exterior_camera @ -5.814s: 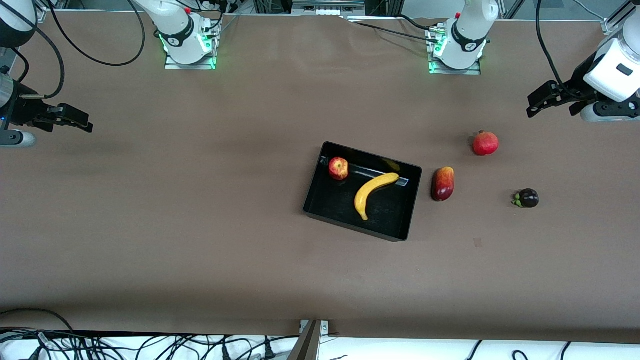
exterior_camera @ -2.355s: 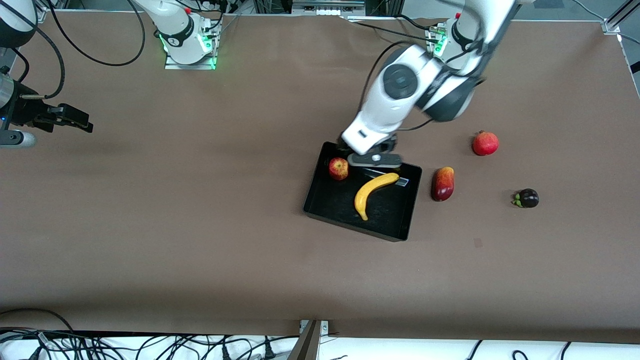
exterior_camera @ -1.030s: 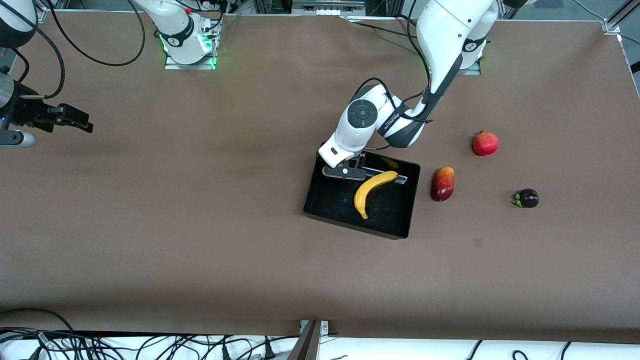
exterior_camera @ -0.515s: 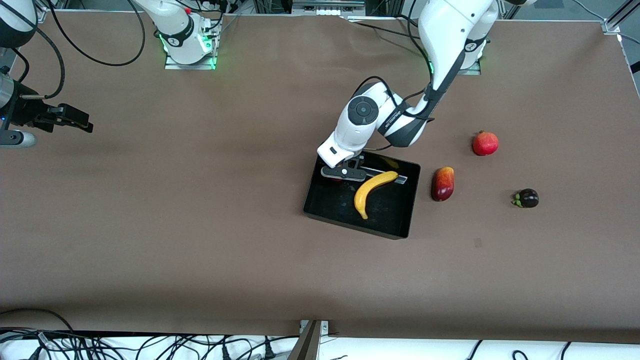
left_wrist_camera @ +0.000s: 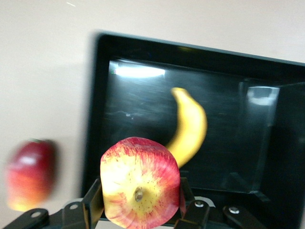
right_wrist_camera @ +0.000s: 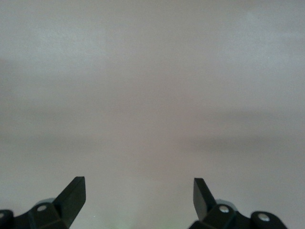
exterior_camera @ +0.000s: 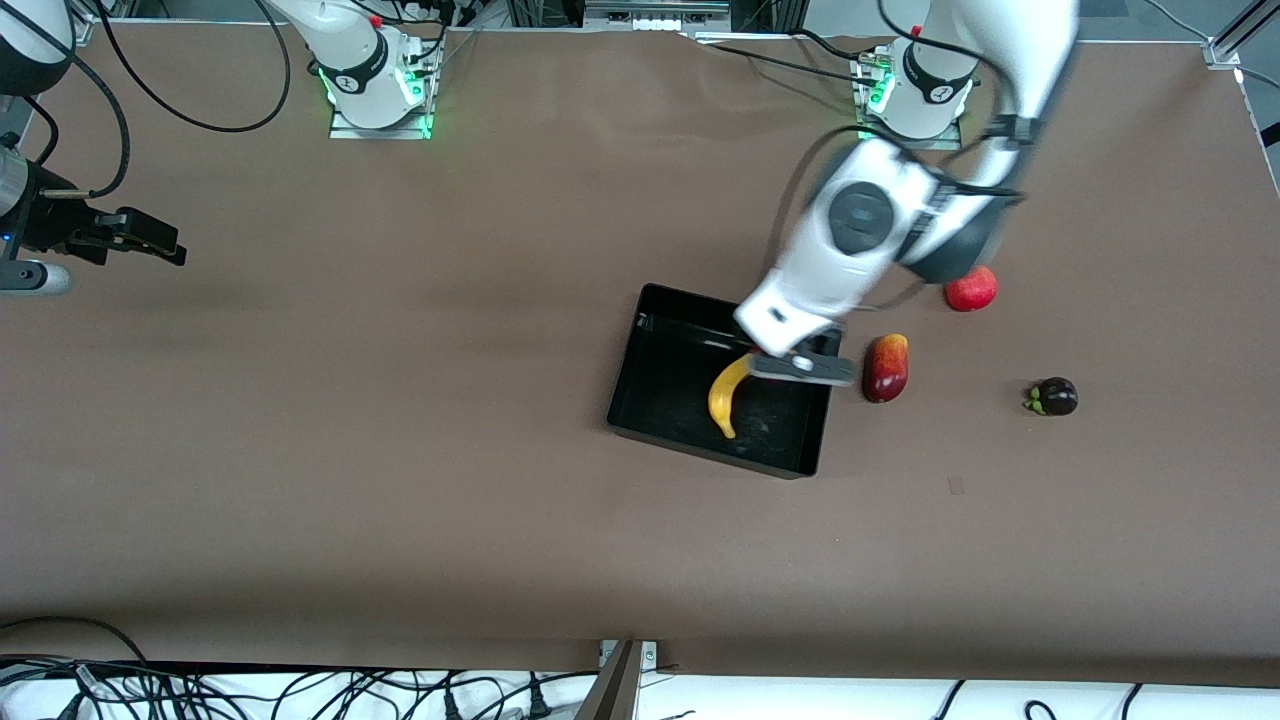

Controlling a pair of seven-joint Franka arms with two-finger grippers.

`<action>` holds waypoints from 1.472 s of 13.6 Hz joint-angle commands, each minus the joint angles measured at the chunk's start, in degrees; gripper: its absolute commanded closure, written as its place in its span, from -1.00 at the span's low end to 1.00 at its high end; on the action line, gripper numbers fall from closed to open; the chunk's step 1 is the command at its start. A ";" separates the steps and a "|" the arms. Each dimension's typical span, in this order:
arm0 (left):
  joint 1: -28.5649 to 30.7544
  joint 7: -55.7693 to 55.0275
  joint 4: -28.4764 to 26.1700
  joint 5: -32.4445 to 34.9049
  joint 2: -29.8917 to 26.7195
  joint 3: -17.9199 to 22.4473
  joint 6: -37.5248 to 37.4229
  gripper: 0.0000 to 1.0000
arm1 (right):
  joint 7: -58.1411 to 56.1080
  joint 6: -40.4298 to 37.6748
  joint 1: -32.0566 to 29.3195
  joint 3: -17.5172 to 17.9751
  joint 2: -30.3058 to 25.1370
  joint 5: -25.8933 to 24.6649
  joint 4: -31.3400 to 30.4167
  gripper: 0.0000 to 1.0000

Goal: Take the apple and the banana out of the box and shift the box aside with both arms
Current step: 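Lift the apple out of the tray and set it beside the mango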

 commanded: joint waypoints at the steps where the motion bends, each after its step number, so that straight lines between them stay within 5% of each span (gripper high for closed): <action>1: 8.87 15.68 -5.63 1.17 -2.89 -0.67 0.15 1.00 | 0.60 -1.13 0.29 -0.24 0.41 -0.22 1.15 -1.00; 5: 18.29 29.52 -9.32 1.17 -1.84 -0.23 1.81 1.00 | 0.69 -1.04 0.29 -0.24 0.41 -0.13 1.24 -1.00; 7: 21.11 34.69 -12.39 1.26 0.96 0.38 9.24 1.00 | 0.69 -1.04 0.38 -0.24 0.41 -0.13 1.15 -1.00; 9: 23.05 38.66 -13.20 1.26 5.09 0.91 15.94 1.00 | 0.69 -1.13 0.29 -0.24 0.41 -0.13 1.24 -1.00; 12: 23.85 39.29 -13.02 0.82 6.34 1.00 16.49 0.96 | 0.69 -1.04 0.29 -0.24 0.41 -0.13 1.15 -1.00; 13: 23.76 39.29 -13.02 0.82 6.34 1.00 16.41 -0.15 | 0.69 -1.04 0.38 -0.24 0.41 -0.13 1.24 -1.00; 14: 23.85 39.21 -13.02 0.64 6.34 0.92 16.32 -0.99 | 0.61 -1.13 0.29 -0.24 0.41 -0.13 1.15 -1.00; 17: 22.71 39.12 -11.71 0.47 2.22 -0.48 10.55 -1.00 | 0.60 -1.13 0.29 -0.24 0.41 -0.13 1.15 -1.00; 20: 14.83 38.33 -7.32 -1.20 -1.56 -3.65 5.51 -1.00 | 0.52 -1.13 0.29 -0.24 0.41 -0.13 1.15 -1.00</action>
